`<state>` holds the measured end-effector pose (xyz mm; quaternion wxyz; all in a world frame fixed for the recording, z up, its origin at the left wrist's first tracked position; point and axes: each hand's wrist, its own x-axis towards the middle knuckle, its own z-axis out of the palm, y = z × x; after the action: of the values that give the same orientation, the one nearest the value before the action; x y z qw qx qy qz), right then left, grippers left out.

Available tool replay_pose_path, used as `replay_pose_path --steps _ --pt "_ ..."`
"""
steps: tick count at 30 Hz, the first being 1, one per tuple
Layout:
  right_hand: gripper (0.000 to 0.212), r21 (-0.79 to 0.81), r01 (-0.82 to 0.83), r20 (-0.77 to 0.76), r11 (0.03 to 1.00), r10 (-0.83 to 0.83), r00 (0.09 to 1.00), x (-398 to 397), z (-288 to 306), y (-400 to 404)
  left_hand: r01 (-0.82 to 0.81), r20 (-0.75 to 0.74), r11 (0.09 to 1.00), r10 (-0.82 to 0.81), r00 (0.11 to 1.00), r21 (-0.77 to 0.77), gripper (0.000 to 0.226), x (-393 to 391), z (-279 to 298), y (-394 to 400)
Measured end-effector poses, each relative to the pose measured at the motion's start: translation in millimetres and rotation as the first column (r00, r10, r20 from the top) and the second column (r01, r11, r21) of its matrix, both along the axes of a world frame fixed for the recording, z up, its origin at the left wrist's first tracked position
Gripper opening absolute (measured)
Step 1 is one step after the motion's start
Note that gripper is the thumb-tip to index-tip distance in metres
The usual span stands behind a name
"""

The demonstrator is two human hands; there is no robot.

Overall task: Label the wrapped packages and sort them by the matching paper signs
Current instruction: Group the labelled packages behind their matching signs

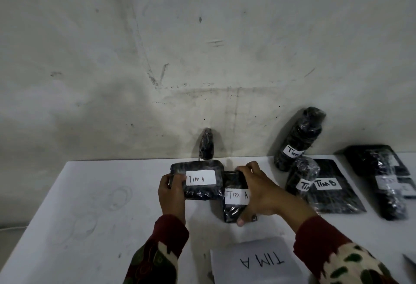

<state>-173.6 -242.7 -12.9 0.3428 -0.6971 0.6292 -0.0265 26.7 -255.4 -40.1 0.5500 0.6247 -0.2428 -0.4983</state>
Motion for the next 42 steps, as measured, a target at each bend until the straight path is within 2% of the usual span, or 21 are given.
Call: replay_pose_path --steps 3,7,9,15,25,34,38,42 --pt "0.095 -0.183 0.064 0.015 0.981 -0.062 0.998 -2.3 5.2 3.6 -0.009 -0.025 1.0 0.009 1.0 -0.013 0.015 -2.2 3.3 1.3" --pt "0.07 -0.339 0.183 0.04 0.923 -0.181 0.983 -2.6 9.7 1.4 -0.024 -0.029 1.0 0.024 0.999 -0.018 0.014 -5.0 4.3 4.5" --pt "0.058 -0.387 0.205 0.039 0.899 -0.206 0.978 -0.8 11.0 -3.6 -0.008 -0.016 1.0 0.008 1.0 -0.016 0.012 -4.6 2.8 6.7" --pt "0.041 -0.474 0.223 0.019 0.852 -0.243 0.97 6.9 5.1 -19.1 0.016 0.005 1.0 -0.016 1.0 -0.003 0.011 -3.3 -4.0 7.7" --pt "0.039 -0.468 0.213 0.054 0.858 -0.213 0.976 13.2 -2.7 -30.0 0.083 0.033 0.997 -0.083 0.996 -0.001 0.013 -4.2 -8.6 11.1" --pt "0.051 -0.465 0.188 0.002 0.865 -0.211 0.977 10.9 -4.7 -15.8 0.149 0.067 0.988 -0.15 0.986 0.029 0.009 0.9 -10.6 24.2" --pt "0.048 -0.47 0.256 0.081 0.845 -0.247 0.966 6.0 0.8 -8.7 0.198 0.103 0.978 -0.204 0.974 0.064 0.006 1.0 -13.1 33.5" --pt "0.025 -0.45 0.486 0.233 0.749 -0.427 0.874 -1.0 -3.3 4.2 0.233 0.093 0.967 -0.242 0.966 0.102 0.008 -1.9 -14.6 37.0"
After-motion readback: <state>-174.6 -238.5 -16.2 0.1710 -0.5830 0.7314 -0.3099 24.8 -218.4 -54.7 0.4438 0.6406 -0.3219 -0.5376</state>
